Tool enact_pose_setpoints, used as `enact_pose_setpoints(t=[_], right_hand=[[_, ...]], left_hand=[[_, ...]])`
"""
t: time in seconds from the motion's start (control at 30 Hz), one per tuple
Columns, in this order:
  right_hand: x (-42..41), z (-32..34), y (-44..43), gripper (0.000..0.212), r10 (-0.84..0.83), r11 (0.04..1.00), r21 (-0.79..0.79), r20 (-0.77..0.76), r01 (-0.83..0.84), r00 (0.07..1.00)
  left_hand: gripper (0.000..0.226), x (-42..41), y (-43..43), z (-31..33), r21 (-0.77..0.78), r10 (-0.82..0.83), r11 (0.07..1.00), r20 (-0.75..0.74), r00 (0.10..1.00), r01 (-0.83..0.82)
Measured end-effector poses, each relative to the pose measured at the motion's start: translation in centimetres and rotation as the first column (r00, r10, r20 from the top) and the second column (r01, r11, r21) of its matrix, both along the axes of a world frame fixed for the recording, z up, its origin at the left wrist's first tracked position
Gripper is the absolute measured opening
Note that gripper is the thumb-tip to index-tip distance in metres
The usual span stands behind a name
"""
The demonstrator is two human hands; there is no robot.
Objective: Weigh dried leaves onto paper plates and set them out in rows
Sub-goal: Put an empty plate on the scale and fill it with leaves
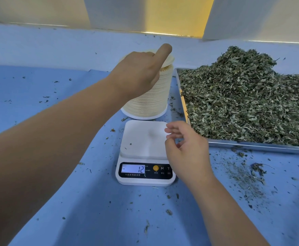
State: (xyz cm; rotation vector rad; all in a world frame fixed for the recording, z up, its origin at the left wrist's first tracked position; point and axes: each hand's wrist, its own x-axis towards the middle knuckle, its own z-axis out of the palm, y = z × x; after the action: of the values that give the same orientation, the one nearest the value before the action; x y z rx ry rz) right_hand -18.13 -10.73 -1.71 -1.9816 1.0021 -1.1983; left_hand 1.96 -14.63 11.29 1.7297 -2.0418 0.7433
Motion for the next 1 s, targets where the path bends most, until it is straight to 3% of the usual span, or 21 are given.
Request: enact_pose_setpoints(t=[0.3,0.5,0.63,0.73,0.87,1.0], right_hand=[[-0.1,0.0,0.0,0.031,-0.009,1.000,-0.006,-0.007,0.009,1.000],[0.0,0.0,-0.1,0.031,-0.009,1.000,-0.010,-0.010,0.009,1.000],[-0.1,0.1,0.0,0.030,-0.008,1.000,0.005,-0.006,0.008,1.000],[-0.1,0.1,0.0,0.030,-0.015,1.000,-0.002,0.001,0.015,1.000],[-0.2,0.0,-0.2,0.029,-0.014,1.000,0.007,0.006,0.014,1.000],[-0.6,0.2,-0.5,0.025,-0.039,0.994,0.101,0.096,0.030,0.995]], left_hand=[[0.030,0.8,-0.6,-0.5,-0.025,-0.108,0.994,-0.014,0.994,0.108],[0.025,1.2,-0.9,0.0,-0.040,-0.084,0.996,-0.025,0.996,0.083],[0.061,0.7,-0.5,0.6,-0.071,0.012,0.997,-0.070,0.997,-0.017],[0.064,0.5,-0.3,0.1,-0.101,0.054,0.993,-0.125,0.991,-0.067],[0.052,1.1,0.5,-0.9,-0.218,0.019,0.973,-0.246,0.969,-0.075],[0.046,0.6,3.5,-2.6,-0.483,-0.143,0.876,-0.290,0.946,-0.015]])
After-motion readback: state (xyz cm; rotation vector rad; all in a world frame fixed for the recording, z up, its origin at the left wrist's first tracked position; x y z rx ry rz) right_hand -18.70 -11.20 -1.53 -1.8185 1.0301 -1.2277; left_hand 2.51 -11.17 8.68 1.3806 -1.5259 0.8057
